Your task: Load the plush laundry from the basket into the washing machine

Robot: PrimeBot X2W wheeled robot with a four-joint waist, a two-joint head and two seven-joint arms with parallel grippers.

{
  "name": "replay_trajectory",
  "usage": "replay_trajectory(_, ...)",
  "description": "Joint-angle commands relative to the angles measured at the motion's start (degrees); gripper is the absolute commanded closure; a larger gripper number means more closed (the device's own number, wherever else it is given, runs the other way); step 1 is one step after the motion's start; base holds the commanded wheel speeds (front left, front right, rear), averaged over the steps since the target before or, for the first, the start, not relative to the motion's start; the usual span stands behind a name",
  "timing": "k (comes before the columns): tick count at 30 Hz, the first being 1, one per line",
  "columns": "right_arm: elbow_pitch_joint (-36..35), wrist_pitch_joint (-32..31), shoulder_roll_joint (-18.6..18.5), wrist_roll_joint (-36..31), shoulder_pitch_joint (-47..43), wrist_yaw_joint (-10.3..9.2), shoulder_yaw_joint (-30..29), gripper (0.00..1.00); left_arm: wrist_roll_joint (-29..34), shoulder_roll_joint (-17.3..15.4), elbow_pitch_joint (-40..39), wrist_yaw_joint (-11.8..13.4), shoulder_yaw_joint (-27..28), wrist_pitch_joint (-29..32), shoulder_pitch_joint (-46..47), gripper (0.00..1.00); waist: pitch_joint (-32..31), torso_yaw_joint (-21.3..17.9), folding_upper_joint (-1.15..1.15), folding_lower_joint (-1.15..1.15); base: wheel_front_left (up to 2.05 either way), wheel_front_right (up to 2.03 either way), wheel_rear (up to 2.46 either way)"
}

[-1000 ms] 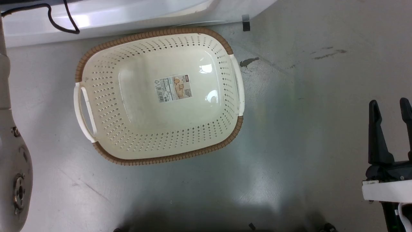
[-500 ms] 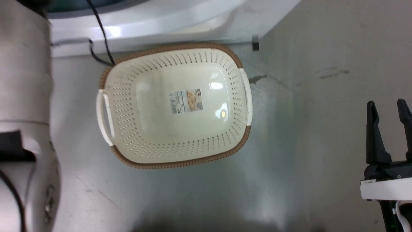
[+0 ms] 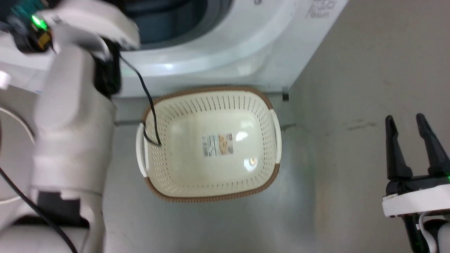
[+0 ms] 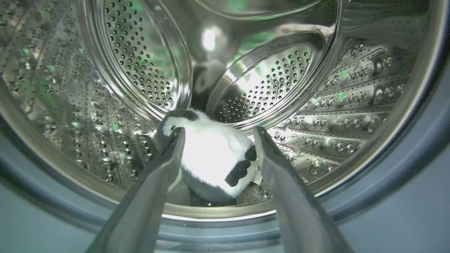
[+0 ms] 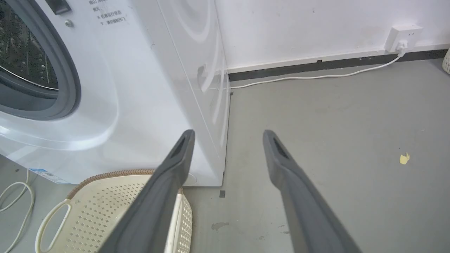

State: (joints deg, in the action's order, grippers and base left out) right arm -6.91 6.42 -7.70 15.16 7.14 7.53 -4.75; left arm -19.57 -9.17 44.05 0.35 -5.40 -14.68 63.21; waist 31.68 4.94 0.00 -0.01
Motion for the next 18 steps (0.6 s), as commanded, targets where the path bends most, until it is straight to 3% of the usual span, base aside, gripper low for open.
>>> replay_trajectory(1,0.45,0.15,0.19,-0.12,0.78,-0.04,0.22,0.0,0.78,0.48,-0.5,-0.15,-0.31,-0.3,-2.09,0.0,-3.05,0.76,0.0,0.01,0.0,0.0,0.0)
replay_trajectory(18,6.88,0.82,3.52,-0.71,-2.34,-0.04,2.6,0.0,4.69,2.28,-2.57,-0.96,-3.3,-0.31,-21.14,0.0,-18.34,1.12,0.0,0.01,0.0,0.0,0.0)
